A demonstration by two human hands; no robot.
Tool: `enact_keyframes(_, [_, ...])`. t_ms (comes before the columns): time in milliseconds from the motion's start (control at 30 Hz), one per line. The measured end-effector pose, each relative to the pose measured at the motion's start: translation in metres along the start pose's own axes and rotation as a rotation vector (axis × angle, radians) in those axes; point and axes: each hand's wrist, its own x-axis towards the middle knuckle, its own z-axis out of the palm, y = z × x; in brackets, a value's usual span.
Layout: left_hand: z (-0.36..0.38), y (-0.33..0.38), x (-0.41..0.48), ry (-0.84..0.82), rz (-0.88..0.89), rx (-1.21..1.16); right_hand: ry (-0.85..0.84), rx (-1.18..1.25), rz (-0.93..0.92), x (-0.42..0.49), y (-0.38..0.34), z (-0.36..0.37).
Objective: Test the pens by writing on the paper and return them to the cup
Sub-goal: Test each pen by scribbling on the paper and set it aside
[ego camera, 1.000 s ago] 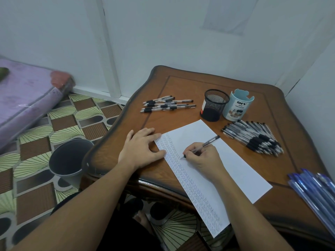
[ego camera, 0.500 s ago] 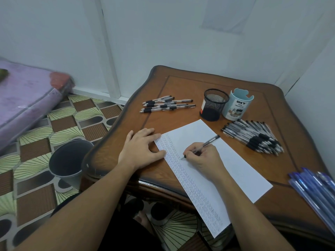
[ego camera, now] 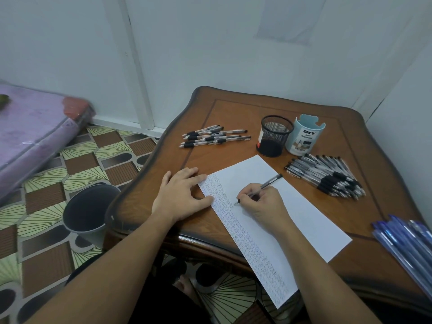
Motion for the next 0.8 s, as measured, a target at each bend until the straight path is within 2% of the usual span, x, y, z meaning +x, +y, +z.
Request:
enact_keyframes(167, [0.0,0.0,0.0,-0.002,0.001,-0.001,0.104,0.288,0.068,0.007,-0.004,-0.007])
enact_keyframes(633, [-0.001,0.001,-0.001,-0.009,-0.004,0.003,-0.035,0.539,0.065,0.01,-0.008,-0.014])
enact_keyframes(800, [-0.001,0.0,-0.001,-0.014,-0.002,0.019,0.053,0.709,0.144,0.012,-0.011,-0.02])
